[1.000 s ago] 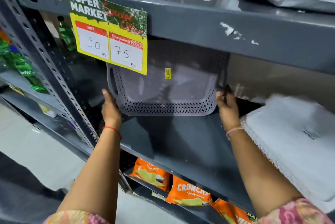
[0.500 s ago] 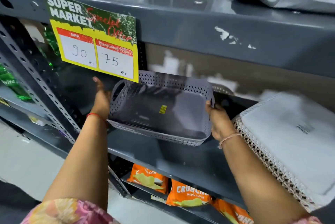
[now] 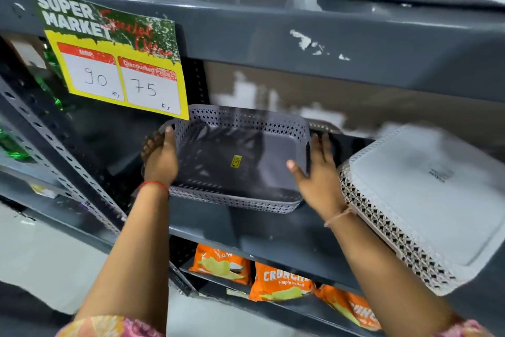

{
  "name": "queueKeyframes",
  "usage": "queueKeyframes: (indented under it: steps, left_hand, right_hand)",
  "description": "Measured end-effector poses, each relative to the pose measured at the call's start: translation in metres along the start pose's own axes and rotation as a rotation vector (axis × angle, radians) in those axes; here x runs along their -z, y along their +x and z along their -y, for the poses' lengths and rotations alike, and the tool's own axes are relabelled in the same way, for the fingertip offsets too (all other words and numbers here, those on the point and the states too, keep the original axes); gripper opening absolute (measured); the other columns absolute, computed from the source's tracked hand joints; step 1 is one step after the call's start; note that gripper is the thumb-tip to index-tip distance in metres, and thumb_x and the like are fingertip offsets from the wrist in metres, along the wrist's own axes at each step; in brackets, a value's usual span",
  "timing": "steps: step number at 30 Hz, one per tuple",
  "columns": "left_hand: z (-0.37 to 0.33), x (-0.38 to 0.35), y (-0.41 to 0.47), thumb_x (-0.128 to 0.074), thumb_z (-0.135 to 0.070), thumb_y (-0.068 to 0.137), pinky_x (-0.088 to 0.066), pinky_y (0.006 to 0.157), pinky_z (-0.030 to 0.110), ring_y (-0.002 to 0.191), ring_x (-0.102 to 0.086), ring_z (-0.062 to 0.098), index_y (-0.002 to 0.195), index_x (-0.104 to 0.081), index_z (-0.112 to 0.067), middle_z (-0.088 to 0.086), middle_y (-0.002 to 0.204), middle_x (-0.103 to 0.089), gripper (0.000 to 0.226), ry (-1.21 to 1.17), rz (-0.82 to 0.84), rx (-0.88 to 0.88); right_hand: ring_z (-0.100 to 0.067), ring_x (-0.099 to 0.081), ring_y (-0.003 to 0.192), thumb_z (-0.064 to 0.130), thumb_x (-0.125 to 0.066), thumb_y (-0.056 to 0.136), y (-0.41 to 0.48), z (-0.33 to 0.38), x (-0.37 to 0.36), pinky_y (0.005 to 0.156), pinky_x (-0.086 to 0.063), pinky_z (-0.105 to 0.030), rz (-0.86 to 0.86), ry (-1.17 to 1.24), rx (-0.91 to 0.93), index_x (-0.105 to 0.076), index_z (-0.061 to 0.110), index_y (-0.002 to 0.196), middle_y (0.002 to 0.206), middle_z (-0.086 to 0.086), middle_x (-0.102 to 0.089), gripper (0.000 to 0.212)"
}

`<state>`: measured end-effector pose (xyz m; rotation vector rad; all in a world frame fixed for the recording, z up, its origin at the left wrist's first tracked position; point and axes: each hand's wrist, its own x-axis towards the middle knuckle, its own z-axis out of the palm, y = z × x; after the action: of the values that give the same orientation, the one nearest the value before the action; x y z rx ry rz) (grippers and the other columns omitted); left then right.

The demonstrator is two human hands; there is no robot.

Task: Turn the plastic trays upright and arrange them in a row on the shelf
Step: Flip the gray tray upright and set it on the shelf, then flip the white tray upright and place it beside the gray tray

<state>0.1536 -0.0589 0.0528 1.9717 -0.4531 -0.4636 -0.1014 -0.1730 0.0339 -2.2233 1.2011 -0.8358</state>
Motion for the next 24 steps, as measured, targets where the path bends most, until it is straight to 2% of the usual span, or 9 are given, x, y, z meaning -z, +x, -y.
queueKeyframes:
  steps: [1, 3, 6, 9, 11, 15, 18, 22, 24]
  left_hand:
    - [-0.002, -0.01, -0.008, -0.021, -0.052, 0.095, -0.005, 0.12, 0.04, 0.146, -0.01, 0.026, 0.143, -0.031, -0.018, 0.013, 0.156, -0.02, 0.06, 0.113, -0.06, -0.087]
    - [-0.006, -0.034, -0.03, -0.026, -0.044, 0.097, -0.003, 0.121, 0.04, 0.146, -0.008, 0.03, 0.147, -0.019, -0.005, 0.02, 0.157, -0.013, 0.064, 0.2, -0.11, -0.247]
    - [-0.013, -0.074, -0.064, -0.03, -0.053, 0.089, 0.001, 0.119, 0.033, 0.147, -0.006, 0.027, 0.145, -0.018, 0.001, 0.019, 0.157, -0.014, 0.079, 0.204, -0.082, -0.467]
    - [-0.03, -0.117, -0.114, -0.022, -0.07, 0.082, 0.008, 0.115, 0.015, 0.144, -0.006, 0.016, 0.145, -0.019, -0.002, 0.015, 0.156, -0.019, 0.094, 0.138, -0.046, -0.704]
    - [-0.032, -0.144, -0.138, -0.016, -0.07, 0.083, 0.009, 0.112, 0.007, 0.14, -0.009, 0.014, 0.144, -0.021, -0.001, 0.017, 0.155, -0.021, 0.092, 0.083, -0.043, -0.766]
    - [-0.032, -0.193, -0.189, -0.017, -0.065, 0.087, 0.009, 0.114, 0.011, 0.142, -0.008, 0.016, 0.144, -0.018, 0.0, 0.018, 0.155, -0.018, 0.087, 0.017, -0.023, -0.741]
    - [-0.024, -0.237, -0.244, -0.016, -0.067, 0.086, 0.01, 0.115, 0.013, 0.144, -0.002, 0.017, 0.146, -0.011, -0.003, 0.008, 0.155, -0.006, 0.088, -0.057, 0.006, -0.681]
    - [-0.009, -0.285, -0.323, -0.011, -0.084, 0.071, 0.016, 0.11, 0.007, 0.142, 0.011, 0.006, 0.143, 0.008, -0.016, -0.005, 0.151, 0.012, 0.1, -0.26, 0.083, -0.343]
    - [-0.006, -0.298, -0.339, -0.011, -0.088, 0.063, 0.014, 0.112, 0.014, 0.138, 0.012, 0.001, 0.146, 0.005, -0.012, -0.007, 0.151, 0.013, 0.114, -0.295, 0.092, -0.176]
  right_hand:
    - [-0.038, -0.033, 0.135, 0.031, -0.061, 0.085, -0.006, -0.002, 0.007, 0.112, -0.029, -0.047, -0.046, -0.228, 0.205, -0.037, 0.002, 0.139, 0.148, -0.027, -0.03, 0.066]
    - [-0.039, -0.038, 0.131, 0.033, -0.057, 0.083, -0.013, -0.013, 0.024, 0.106, -0.036, -0.05, -0.056, -0.421, 0.442, -0.051, 0.003, 0.129, 0.144, -0.028, -0.037, 0.055]
    - [-0.039, -0.055, 0.119, 0.031, -0.049, 0.083, -0.018, -0.03, 0.057, 0.097, -0.048, -0.048, -0.06, -0.452, 0.475, -0.062, 0.005, 0.114, 0.139, -0.026, -0.046, 0.042]
    - [-0.037, -0.059, 0.114, 0.025, -0.051, 0.084, -0.025, -0.058, 0.096, 0.099, -0.046, -0.04, -0.128, -0.531, 0.495, -0.067, 0.005, 0.104, 0.135, -0.023, -0.052, 0.033]
    - [-0.035, -0.059, 0.115, 0.021, -0.053, 0.085, -0.031, -0.083, 0.121, 0.101, -0.045, -0.042, -0.185, -0.545, 0.505, -0.069, 0.003, 0.099, 0.131, -0.022, -0.057, 0.027]
    - [-0.034, -0.058, 0.117, 0.022, -0.052, 0.089, -0.036, -0.146, 0.165, 0.103, -0.043, -0.045, -0.233, -0.524, 0.379, -0.068, 0.001, 0.102, 0.13, -0.021, -0.058, 0.029]
    - [-0.037, -0.049, 0.126, 0.042, -0.041, 0.088, -0.03, -0.182, 0.195, 0.106, -0.038, -0.046, -0.168, -0.513, 0.069, -0.058, 0.0, 0.119, 0.141, -0.022, -0.046, 0.056]
    - [-0.034, -0.013, 0.144, 0.053, -0.04, 0.09, -0.012, -0.207, 0.226, 0.118, -0.019, -0.043, -0.043, -0.42, -0.329, -0.025, 0.002, 0.144, 0.156, -0.02, -0.009, 0.075]
    - [-0.035, -0.003, 0.145, 0.05, -0.036, 0.093, -0.003, -0.216, 0.236, 0.12, -0.01, -0.044, 0.036, -0.373, -0.42, -0.025, -0.001, 0.143, 0.155, -0.024, -0.007, 0.072]
